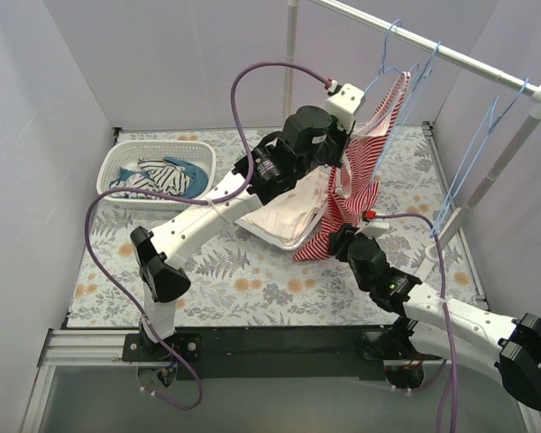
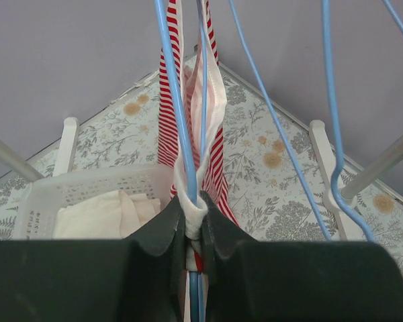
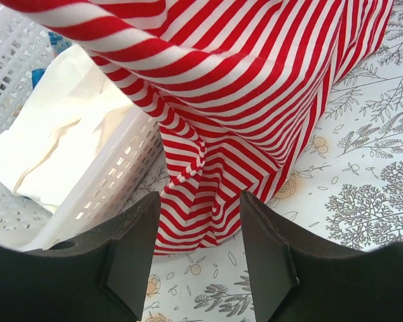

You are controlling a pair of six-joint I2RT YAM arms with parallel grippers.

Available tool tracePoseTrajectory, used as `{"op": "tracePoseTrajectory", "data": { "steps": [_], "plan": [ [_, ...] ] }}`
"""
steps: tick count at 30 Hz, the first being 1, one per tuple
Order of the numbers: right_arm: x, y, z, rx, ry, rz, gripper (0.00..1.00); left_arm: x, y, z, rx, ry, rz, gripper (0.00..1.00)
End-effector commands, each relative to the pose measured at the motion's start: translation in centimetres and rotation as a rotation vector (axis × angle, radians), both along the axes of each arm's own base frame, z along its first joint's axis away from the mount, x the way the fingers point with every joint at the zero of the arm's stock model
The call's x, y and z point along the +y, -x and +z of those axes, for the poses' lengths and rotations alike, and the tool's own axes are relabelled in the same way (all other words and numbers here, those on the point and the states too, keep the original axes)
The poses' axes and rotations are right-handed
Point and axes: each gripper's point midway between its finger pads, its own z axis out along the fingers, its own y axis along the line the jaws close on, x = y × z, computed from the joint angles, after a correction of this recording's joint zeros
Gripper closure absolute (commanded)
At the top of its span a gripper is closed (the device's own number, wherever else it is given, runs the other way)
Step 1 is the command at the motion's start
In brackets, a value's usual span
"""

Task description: Place the tank top on the hanger

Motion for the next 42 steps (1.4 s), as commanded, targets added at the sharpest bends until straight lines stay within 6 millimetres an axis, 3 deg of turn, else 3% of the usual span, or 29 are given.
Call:
{"op": "tracePoseTrajectory", "data": {
  "steps": [1,2,6,7,8,10,12,14,15,16,17,19,21,22,23,24,25,26,28,29,30,32,33,34,36,37,42],
  "plan": [
    [0.2,0.1,0.7,-0.003,-0.031,0.012,0.41,0.5,-0.4,3.4,-0.06,0.076,0.022,1.0],
    [0.2,0.2,0.7,-0.001,-0.031,0.017,0.4,0.7,-0.7,3.3,-0.059,0.076,0.036,1.0],
    [0.9,0.6,0.6,0.015,-0.034,0.064,0.39,1.4,-0.6,3.4,-0.058,0.081,0.06,0.84],
    [1.2,0.6,1.0,0.013,-0.037,0.077,0.37,1.5,-0.7,2.7,-0.051,0.068,0.066,0.69],
    [1.2,0.7,0.9,0.022,-0.031,0.084,0.36,2.1,-0.4,3.5,-0.062,0.084,0.073,0.6],
    [1.7,1.0,1.5,0.021,-0.036,0.116,0.35,2.8,-0.5,2.9,-0.058,0.073,0.096,0.49],
    [1.9,1.3,1.7,0.028,-0.035,0.144,0.32,4.0,0.0,3.9,-0.069,0.092,0.115,0.38],
    [2.0,1.6,2.3,0.019,-0.04,0.165,0.3,4.8,0.3,3.4,-0.052,0.095,0.129,0.16],
    [2.2,1.8,2.3,0.025,-0.039,0.182,0.29,5.7,0.8,4.5,-0.058,0.122,0.139,0.06],
    [2.2,2.0,2.6,0.02,-0.045,0.192,0.28,6.3,0.8,4.5,-0.054,0.131,0.16,0.02],
    [2.3,2.1,2.8,0.017,-0.045,0.202,0.27,6.7,0.9,3.8,-0.031,0.134,0.169,0.02],
    [2.5,2.4,2.9,0.028,-0.041,0.225,0.26,8.2,1.7,4.7,-0.025,0.171,0.188,0.02],
    [2.9,2.8,3.1,0.032,-0.043,0.256,0.25,9.0,2.3,3.7,0.013,0.183,0.198,0.02],
    [3.0,3.0,3.1,0.038,-0.04,0.27,0.24,10.1,3.1,4.6,0.014,0.214,0.201,0.02],
    [3.1,3.1,3.1,0.04,-0.041,0.281,0.24,10.4,3.5,4.3,0.037,0.227,0.194,0.02],
    [3.5,3.4,3.2,0.045,-0.043,0.31,0.23,10.6,3.8,2.8,0.064,0.207,0.192,0.02],
    [3.6,3.5,3.2,0.048,-0.042,0.323,0.23,11.5,4.6,3.3,0.07,0.229,0.19,0.02],
    [3.8,3.7,3.2,0.05,-0.043,0.337,0.22,11.7,5.1,2.5,0.099,0.224,0.182,0.02],
    [4.2,3.9,3.4,0.048,-0.048,0.364,0.22,12.2,6.0,-0.2,0.168,0.218,0.179,0.02],
    [4.3,4.0,3.5,0.047,-0.049,0.373,0.21,13.3,7.0,0.1,0.174,0.244,0.174,0.02],
    [4.6,4.2,3.7,0.046,-0.053,0.394,0.21,13.5,7.5,-2.8,0.232,0.224,0.184,0.02],
    [4.4,4.7,3.4,0.067,-0.041,0.407,0.21,15.0,8.8,-3.6,0.257,0.243,0.181,0.02],
    [4.4,4.8,3.6,0.064,-0.041,0.416,0.21,15.2,9.3,-5.1,0.294,0.242,0.185,0.02],
    [4.4,4.8,3.9,0.057,-0.037,0.42,0.2,15.7,9.7,-7.9,0.333,0.206,0.201,0.02],
    [4.2,4.9,4.2,0.05,-0.028,0.421,0.2,17.0,10.4,-10.0,0.374,0.197,0.238,0.02],
    [4.1,4.8,4.3,0.045,-0.02,0.422,0.2,17.5,10.7,-12.5,0.426,0.183,0.278,0.02],
    [3.9,4.9,3.7,0.054,-0.005,0.416,0.19,19.2,11.6,-17.8,0.53,0.134,0.371,0.02]
  ]
}}
